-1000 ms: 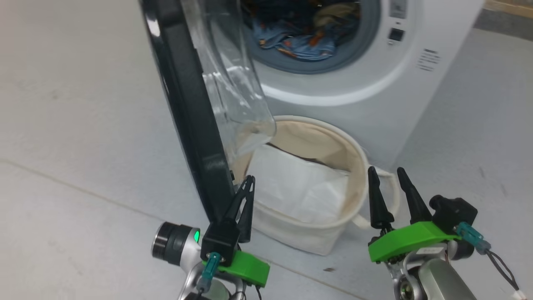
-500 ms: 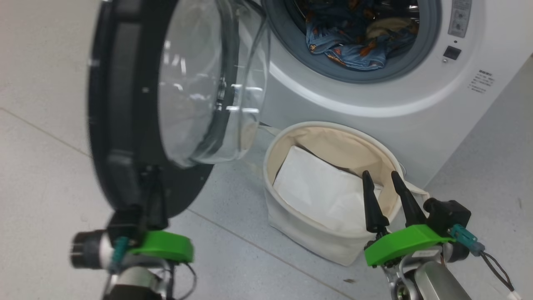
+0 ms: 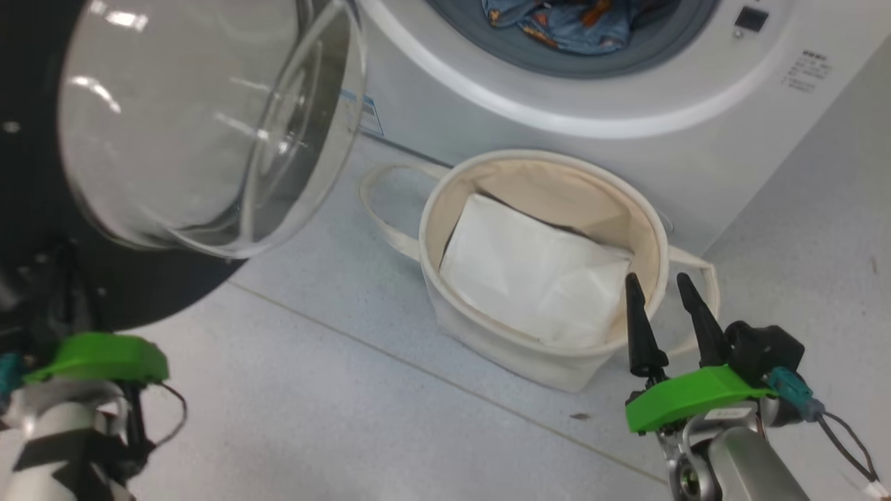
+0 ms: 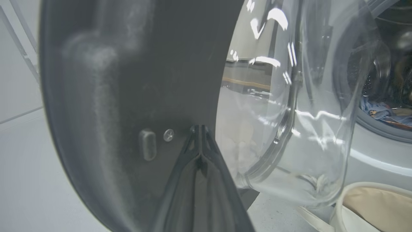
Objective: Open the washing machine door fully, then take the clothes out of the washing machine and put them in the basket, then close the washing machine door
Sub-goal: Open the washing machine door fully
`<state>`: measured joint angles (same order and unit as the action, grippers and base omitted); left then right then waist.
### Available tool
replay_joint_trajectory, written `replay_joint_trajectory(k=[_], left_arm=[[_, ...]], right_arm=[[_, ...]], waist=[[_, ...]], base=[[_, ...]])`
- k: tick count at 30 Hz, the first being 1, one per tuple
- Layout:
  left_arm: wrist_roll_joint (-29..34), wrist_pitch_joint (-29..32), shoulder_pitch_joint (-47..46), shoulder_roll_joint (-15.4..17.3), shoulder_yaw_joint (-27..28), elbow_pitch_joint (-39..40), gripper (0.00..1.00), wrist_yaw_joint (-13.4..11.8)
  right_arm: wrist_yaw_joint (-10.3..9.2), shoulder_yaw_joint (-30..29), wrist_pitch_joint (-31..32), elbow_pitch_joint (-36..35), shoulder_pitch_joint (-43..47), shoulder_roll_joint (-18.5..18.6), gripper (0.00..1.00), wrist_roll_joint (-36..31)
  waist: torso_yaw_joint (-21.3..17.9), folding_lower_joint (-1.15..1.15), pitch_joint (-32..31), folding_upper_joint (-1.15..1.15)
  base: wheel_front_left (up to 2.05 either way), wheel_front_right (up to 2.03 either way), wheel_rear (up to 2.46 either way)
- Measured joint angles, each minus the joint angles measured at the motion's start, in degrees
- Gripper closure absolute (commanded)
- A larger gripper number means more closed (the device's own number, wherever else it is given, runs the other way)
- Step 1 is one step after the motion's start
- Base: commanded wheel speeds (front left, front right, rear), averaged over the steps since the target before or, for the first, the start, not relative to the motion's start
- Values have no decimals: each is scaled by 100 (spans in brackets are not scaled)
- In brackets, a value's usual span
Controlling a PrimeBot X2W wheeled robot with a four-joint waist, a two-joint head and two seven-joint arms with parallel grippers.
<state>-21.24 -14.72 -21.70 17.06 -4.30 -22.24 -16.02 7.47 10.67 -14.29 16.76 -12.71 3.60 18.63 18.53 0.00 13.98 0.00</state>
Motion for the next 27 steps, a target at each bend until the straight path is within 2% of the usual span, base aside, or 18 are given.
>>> replay_joint_trajectory(k=[8,15,22,27], left_arm=[[-113,0,-345,125,817,-230,100,103],[-147,-1,-530,73,1437,-246,100,250],[125,0,-532,-274,1597,-179,100,455],[425,-1,-449,-441,1594,155,100,556]], right_arm=[[0,-118,0,-181,-161,200,0,-99],[0,-192,0,-282,-244,286,0,-131],[0,-192,0,-293,-246,332,0,-142],[0,-162,0,-281,-249,274,0,-136]], waist=[[-117,0,515,0],[-200,0,842,0],[-246,0,823,0],[-265,0,635,0]], base=[[0,0,0],[0,0,0],[0,0,0],[0,0,0]])
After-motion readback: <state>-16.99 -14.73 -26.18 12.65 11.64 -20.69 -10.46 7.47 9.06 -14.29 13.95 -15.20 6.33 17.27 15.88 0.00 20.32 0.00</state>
